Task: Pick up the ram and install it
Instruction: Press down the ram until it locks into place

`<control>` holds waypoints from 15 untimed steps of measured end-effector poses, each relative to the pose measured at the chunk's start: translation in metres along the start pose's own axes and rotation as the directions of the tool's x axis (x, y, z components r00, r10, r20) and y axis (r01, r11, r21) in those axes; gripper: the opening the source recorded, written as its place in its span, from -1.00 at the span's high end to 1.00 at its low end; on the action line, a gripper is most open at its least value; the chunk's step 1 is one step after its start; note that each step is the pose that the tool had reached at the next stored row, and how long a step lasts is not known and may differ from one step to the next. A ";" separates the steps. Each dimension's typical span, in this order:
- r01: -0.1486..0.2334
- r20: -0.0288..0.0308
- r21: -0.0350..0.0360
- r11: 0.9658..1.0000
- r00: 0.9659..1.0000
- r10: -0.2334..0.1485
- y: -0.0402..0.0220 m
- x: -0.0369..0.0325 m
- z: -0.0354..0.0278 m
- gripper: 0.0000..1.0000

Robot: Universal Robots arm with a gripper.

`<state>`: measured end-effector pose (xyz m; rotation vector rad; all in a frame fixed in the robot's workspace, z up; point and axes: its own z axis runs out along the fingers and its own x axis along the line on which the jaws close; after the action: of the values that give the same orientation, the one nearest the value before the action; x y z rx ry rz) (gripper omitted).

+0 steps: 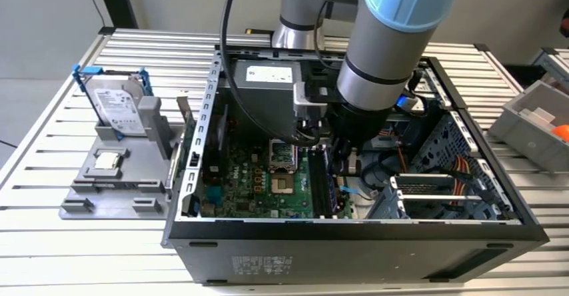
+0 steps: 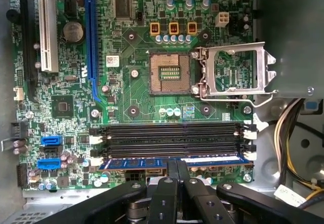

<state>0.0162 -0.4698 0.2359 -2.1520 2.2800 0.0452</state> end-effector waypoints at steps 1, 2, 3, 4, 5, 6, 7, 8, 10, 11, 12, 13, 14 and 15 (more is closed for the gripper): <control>0.000 0.000 0.000 1.000 1.000 0.000 0.0000 0.0000 0.0000 1.00; 0.000 0.000 0.000 1.000 1.000 0.000 0.0000 0.0000 0.0000 1.00; 0.000 0.000 0.000 1.000 1.000 0.000 0.0001 0.0000 -0.0001 1.00; 0.000 0.000 0.000 1.000 1.000 0.000 0.0001 0.0000 0.0000 1.00; 0.000 0.000 0.000 1.000 1.000 0.000 0.0001 0.0000 0.0000 1.00; 0.000 0.000 0.000 1.000 1.000 0.000 0.0001 0.0000 0.0000 1.00; 0.000 -0.001 0.000 1.000 1.000 0.000 0.0001 0.0000 0.0000 1.00; 0.000 -0.001 0.000 1.000 1.000 0.000 0.0001 0.0000 0.0000 1.00; 0.000 -0.001 0.000 1.000 1.000 0.000 0.0001 0.0000 0.0000 1.00; 0.000 -0.001 0.000 1.000 1.000 0.000 0.0001 0.0000 0.0001 1.00; 0.000 -0.001 0.000 1.000 1.000 0.000 0.0001 0.0000 0.0000 1.00; 0.000 -0.001 0.000 1.000 1.000 0.000 0.0001 0.0000 0.0000 1.00; 0.000 -0.001 0.000 1.000 1.000 0.000 0.0001 0.0000 0.0001 1.00; 0.000 0.000 -0.001 1.000 1.000 0.000 0.0001 0.0000 0.0006 1.00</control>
<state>0.0161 -0.4697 0.2353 -2.1524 2.2807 0.0455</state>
